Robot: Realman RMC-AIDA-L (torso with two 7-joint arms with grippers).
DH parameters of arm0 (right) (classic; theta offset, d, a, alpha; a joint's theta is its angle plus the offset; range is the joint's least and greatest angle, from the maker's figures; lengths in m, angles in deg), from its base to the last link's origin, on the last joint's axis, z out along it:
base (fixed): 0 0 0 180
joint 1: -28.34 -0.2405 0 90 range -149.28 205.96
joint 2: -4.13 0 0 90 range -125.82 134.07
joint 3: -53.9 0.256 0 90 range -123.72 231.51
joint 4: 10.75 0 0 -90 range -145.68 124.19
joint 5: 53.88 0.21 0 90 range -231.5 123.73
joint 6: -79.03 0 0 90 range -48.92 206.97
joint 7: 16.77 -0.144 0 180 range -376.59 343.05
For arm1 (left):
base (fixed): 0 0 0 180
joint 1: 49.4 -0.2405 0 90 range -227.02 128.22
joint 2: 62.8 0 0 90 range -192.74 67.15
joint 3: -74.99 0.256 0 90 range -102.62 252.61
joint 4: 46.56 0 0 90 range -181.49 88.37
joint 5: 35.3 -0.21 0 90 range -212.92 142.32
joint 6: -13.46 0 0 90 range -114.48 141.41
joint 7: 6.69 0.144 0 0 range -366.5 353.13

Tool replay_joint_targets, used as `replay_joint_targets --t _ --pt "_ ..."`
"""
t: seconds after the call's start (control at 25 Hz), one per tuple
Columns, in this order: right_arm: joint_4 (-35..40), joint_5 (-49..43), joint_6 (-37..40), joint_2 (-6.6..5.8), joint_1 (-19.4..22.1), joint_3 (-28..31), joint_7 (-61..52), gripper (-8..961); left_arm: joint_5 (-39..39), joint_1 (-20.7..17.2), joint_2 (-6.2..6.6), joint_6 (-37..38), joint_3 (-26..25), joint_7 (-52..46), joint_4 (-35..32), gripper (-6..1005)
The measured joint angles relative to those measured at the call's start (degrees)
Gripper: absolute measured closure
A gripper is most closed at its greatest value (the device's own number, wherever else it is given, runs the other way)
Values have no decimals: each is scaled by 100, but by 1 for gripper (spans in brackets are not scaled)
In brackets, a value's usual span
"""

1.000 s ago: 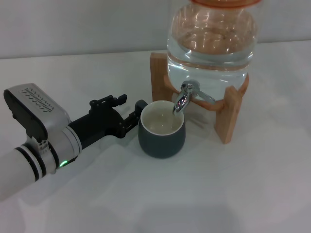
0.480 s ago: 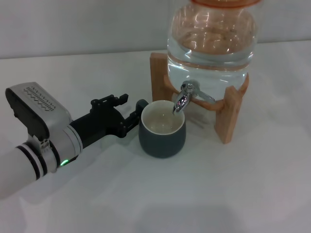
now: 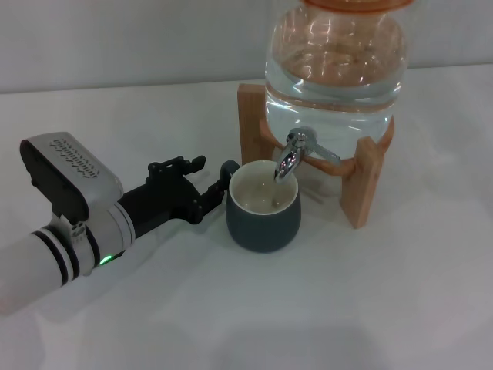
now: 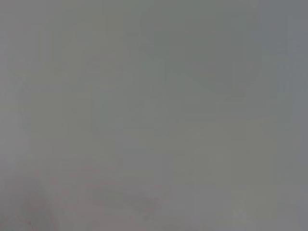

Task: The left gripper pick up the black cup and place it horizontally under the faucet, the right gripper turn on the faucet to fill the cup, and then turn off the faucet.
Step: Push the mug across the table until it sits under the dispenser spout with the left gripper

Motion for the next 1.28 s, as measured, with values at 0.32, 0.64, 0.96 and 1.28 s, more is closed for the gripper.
replay_joint_targets --t 0.32,0.64,0.96,1.28 --pt "-6 1 7 0 -11 0 0 111 13 61 -6 140 157 -21 -2 473" --pt "-7 0 17 7 -9 0 0 112 22 31 -5 148 167 -26 -2 473" --pt "-7 0 17 9 -7 0 0 112 78 26 3 110 162 -26 -1 473" --pt "-65 0 15 -9 3 0 0 111 78 17 4 98 161 -26 -1 473"
